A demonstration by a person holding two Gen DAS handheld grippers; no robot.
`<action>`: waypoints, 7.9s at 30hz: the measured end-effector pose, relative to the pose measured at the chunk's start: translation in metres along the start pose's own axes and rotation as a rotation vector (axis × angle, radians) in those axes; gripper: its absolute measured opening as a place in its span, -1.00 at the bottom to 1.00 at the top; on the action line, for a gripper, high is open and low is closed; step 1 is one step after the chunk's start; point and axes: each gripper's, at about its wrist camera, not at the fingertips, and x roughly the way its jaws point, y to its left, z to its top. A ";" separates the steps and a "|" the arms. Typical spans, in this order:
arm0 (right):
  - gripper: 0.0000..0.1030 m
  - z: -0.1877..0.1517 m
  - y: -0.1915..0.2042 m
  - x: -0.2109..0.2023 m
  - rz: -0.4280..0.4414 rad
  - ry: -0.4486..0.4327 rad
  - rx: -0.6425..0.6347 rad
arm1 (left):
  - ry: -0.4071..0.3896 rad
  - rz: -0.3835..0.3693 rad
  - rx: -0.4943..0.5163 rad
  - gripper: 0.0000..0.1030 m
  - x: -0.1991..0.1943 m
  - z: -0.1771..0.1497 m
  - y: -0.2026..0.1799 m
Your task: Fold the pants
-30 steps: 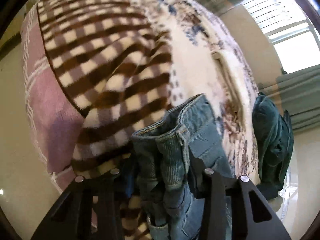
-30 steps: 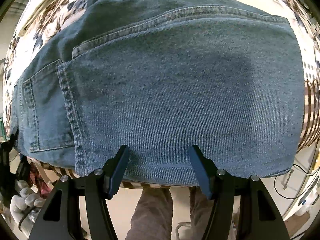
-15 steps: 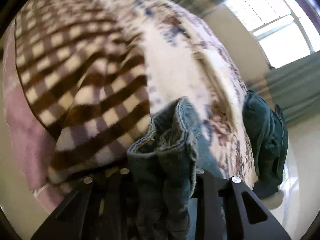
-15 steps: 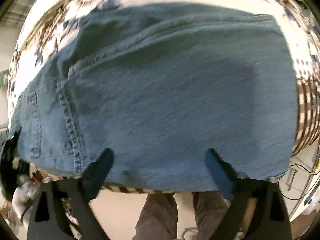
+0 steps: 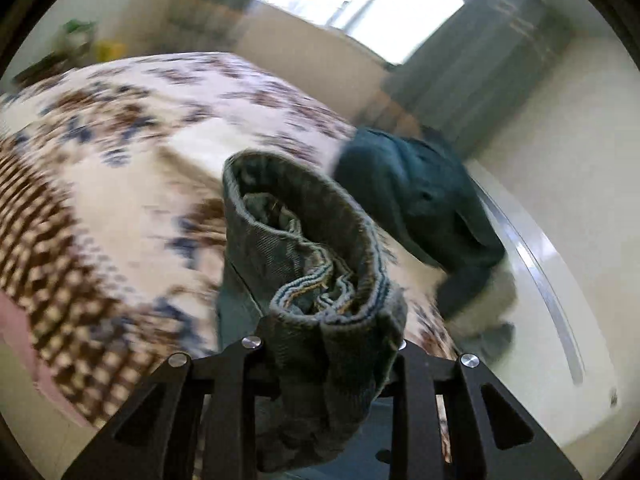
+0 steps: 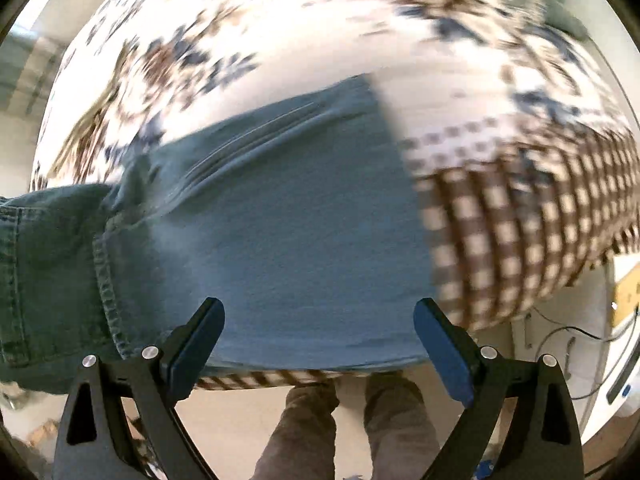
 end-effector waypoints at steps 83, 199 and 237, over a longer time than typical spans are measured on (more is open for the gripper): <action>-0.33 0.009 -0.169 0.060 0.341 0.121 0.348 | 0.701 0.138 0.128 0.36 0.205 -0.131 -0.026; 0.82 0.002 -0.105 0.107 0.874 -0.073 0.301 | 0.792 -0.108 -0.130 1.00 0.269 -0.141 0.042; -0.39 0.061 0.052 -0.059 0.768 -0.344 0.173 | 0.536 -0.324 0.024 -0.45 0.206 0.060 -0.032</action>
